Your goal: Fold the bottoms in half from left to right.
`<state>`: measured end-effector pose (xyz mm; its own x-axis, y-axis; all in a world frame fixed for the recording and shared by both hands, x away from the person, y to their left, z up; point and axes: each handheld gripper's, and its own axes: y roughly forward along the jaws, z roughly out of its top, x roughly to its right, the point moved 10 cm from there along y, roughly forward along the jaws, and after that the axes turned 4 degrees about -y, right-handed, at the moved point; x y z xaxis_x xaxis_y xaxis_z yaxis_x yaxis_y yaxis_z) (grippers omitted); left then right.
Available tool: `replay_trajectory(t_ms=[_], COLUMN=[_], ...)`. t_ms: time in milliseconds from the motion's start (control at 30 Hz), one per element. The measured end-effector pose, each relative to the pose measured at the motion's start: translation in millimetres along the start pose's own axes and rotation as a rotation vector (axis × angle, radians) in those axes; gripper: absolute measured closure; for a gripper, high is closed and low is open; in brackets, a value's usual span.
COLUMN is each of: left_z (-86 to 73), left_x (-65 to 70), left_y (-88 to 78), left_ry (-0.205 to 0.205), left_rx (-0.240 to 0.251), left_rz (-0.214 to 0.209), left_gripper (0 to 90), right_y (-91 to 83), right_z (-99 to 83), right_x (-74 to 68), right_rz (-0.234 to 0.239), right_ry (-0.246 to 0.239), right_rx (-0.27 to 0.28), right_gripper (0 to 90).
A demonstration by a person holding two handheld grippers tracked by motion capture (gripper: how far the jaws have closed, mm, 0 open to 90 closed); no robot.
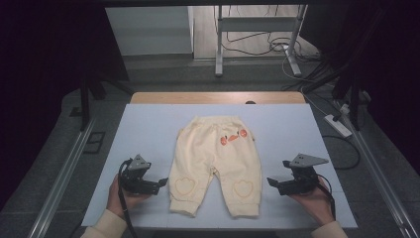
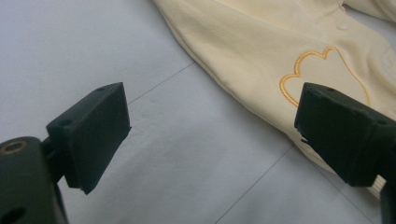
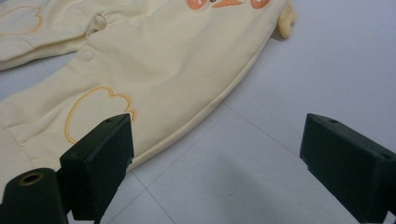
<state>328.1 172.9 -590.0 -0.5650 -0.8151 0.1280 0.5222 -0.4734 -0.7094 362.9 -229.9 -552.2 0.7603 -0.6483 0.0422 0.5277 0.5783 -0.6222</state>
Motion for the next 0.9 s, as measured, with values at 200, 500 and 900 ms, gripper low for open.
replay_trajectory(t_ms=[200, 500, 900], left_z=[0.6, 1.9, 3.8], left_x=[-1.1, -0.7, -1.4], left_y=[-1.4, -1.0, 0.7], left_ry=[0.0, 0.004, 0.003], left_rx=[0.008, 0.007, 0.002], left_rz=[-0.002, -0.009, -0.018], left_gripper=[10.2, 10.2, 10.5], right_y=[1.2, 3.2, 4.4], right_z=[0.0, -0.9, 4.4], right_x=[-2.5, -4.8, -9.7], right_rz=[0.003, 0.002, 0.015], right_ry=[-0.011, -0.016, -0.019], right_rx=[-0.002, -0.01, 0.005], right_gripper=[9.8, 9.8, 9.9])
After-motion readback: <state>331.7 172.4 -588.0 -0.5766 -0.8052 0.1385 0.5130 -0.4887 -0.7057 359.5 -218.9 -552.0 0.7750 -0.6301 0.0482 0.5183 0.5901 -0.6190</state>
